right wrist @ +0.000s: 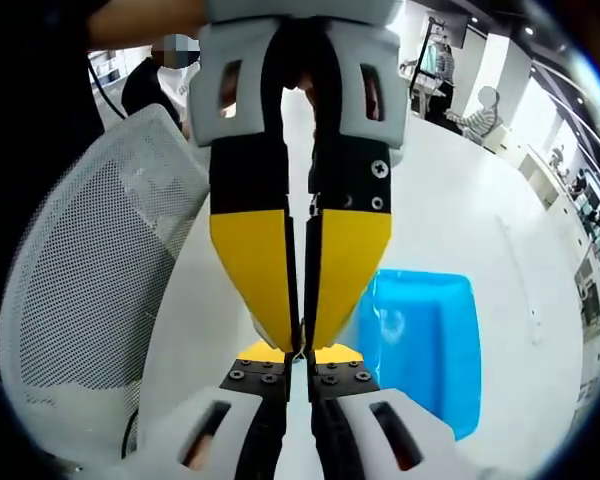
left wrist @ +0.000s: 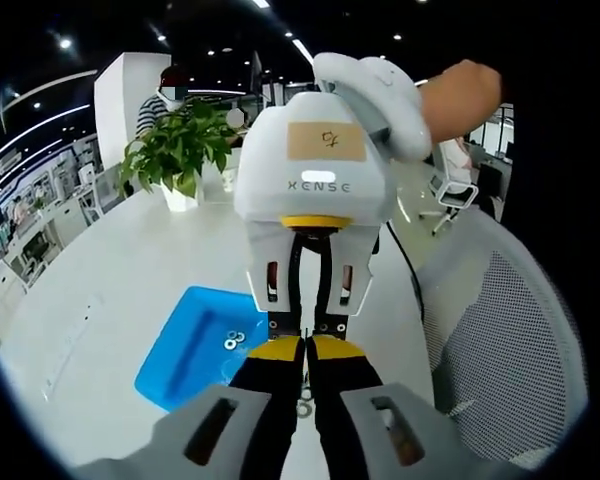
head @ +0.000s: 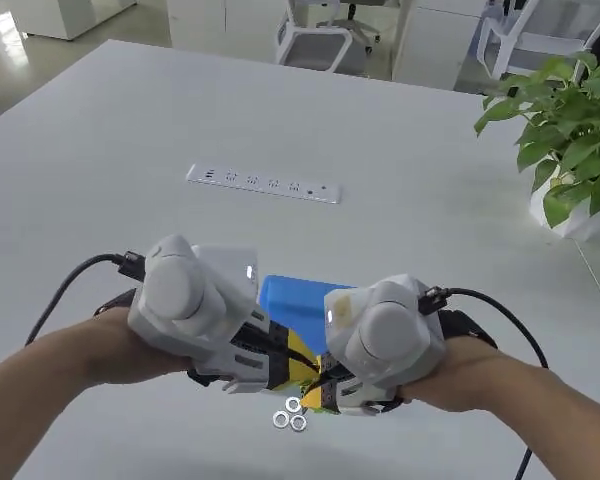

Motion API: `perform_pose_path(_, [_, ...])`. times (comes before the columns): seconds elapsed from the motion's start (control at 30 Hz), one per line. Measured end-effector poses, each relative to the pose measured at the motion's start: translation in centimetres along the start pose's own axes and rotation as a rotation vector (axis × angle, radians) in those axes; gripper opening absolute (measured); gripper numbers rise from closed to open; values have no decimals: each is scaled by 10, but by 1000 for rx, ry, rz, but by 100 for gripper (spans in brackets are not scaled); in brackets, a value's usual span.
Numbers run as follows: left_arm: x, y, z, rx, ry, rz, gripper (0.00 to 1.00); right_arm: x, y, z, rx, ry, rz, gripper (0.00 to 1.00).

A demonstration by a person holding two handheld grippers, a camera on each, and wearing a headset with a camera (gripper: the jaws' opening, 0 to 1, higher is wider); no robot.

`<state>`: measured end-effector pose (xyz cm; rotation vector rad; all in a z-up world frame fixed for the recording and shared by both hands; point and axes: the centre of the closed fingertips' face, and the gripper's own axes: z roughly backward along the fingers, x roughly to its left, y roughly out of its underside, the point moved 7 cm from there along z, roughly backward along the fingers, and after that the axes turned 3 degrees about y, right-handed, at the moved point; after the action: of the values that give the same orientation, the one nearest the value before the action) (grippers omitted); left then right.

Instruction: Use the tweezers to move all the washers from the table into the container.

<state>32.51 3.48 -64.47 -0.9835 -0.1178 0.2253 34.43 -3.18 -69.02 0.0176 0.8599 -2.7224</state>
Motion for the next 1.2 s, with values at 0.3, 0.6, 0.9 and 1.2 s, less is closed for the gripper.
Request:
perform_pose_path(0.3, [-2, 5, -5, 32, 20, 4, 6, 3, 4, -6, 0, -1, 21, 7])
perform_pose_path(0.6, [-3, 9, -7, 58, 28, 14, 6, 5, 7, -12, -8, -11, 24, 8])
perform_pose_path(0.9, [-3, 11, -7, 61, 25, 26, 6, 5, 8, -14, -22, -16, 14, 8])
perform_pose_path(1.2, [-4, 11, -7, 57, 27, 33, 6, 7, 6, -14, -12, -25, 28, 9])
